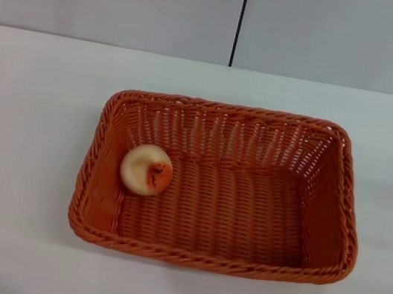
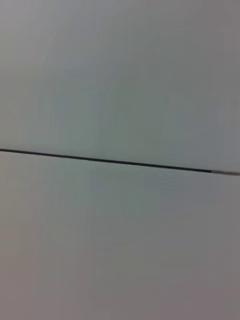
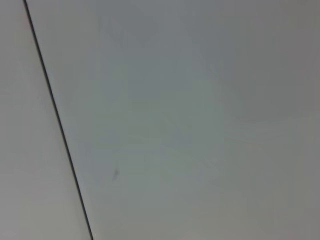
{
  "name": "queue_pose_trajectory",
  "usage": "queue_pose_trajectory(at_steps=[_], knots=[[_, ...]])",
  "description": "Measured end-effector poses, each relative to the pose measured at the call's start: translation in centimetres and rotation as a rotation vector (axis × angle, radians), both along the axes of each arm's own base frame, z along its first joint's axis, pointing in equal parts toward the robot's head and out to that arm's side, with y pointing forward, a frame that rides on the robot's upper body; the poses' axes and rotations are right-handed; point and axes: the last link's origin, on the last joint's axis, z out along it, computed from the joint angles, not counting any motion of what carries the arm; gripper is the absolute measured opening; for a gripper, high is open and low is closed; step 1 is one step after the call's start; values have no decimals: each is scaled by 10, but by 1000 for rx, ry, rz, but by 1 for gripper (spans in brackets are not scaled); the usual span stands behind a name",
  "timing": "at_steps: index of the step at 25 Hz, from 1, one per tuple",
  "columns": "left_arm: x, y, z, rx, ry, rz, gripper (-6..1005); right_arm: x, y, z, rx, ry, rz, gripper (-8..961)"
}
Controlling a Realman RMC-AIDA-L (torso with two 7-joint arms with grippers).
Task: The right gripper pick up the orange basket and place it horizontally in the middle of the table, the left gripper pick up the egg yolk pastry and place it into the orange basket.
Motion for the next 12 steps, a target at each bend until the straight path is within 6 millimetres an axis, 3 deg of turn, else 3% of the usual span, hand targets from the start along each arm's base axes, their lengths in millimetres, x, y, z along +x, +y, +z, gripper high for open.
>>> queue_pose_trajectory(at_steps=[5, 12], knots=[[0, -3, -3, 11, -1, 12, 813, -8, 7, -18, -5, -10, -1, 792], [0, -4, -3, 38, -23, 23, 813, -11, 14, -26, -22, -4, -9, 792]])
